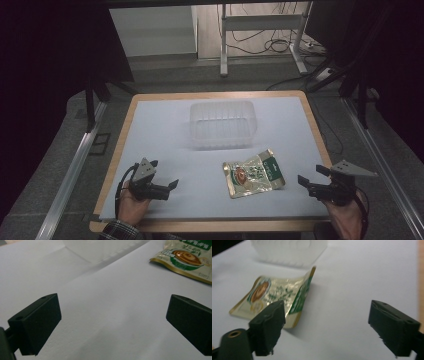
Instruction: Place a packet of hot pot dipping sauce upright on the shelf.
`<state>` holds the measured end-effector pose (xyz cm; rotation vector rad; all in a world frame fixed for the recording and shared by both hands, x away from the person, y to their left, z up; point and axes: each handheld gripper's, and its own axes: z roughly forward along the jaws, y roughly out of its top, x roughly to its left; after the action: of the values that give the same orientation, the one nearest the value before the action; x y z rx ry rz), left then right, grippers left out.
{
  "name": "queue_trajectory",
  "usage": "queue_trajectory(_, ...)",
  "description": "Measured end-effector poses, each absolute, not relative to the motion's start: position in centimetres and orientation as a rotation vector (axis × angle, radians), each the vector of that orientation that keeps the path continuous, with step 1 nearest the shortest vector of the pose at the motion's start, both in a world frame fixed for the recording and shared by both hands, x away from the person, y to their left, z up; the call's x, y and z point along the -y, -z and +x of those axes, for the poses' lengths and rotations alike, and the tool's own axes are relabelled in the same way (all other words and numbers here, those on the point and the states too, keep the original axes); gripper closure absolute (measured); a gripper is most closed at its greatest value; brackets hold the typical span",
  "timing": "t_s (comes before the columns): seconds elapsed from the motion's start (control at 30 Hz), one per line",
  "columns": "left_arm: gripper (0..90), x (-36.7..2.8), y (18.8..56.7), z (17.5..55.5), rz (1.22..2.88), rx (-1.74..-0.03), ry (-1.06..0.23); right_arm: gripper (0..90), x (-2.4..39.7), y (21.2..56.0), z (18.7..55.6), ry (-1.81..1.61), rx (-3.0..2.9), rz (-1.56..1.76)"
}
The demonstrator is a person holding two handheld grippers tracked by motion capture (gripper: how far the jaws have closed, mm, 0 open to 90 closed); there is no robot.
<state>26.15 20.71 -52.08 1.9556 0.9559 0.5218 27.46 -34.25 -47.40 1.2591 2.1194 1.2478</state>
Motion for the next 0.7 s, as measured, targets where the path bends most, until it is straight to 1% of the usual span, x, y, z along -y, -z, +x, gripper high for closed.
queue_trajectory(0.07,0.0,-20.8,52.1,26.1,1.952,-0.956,-0.517,13.7,34.1,47.8,27.8,-1.239,-2.160,1.260)
queue_trajectory(0.13,0.0,-20.9,52.0,26.1,1.936,-0.949,-0.516,11.1,33.6,48.3,28.2,-1.234,-2.238,1.254)
queue_trajectory(0.27,0.0,-20.9,51.9,26.0,1.933,-0.935,-0.516,8.0,33.4,48.2,28.1,-1.230,-2.250,1.218)
queue_trajectory(0.3,0.0,-20.8,51.9,26.0,1.935,-0.926,-0.518,6.4,33.4,48.2,28.2,-1.235,-2.244,1.212)
queue_trajectory(0.33,0.0,-20.7,51.9,25.9,1.936,-0.921,-0.517,1.8,33.5,48.3,28.3,-1.246,-2.239,1.192)
queue_trajectory(0.37,0.0,-20.6,51.9,25.9,1.940,-0.913,-0.520,0.2,33.6,48.4,28.4,-1.253,-2.242,1.182)
queue_trajectory(0.7,0.0,-20.1,52.2,25.8,1.998,-0.882,-0.525,0.0,33.8,48.9,28.9,-1.261,-2.253,1.225)
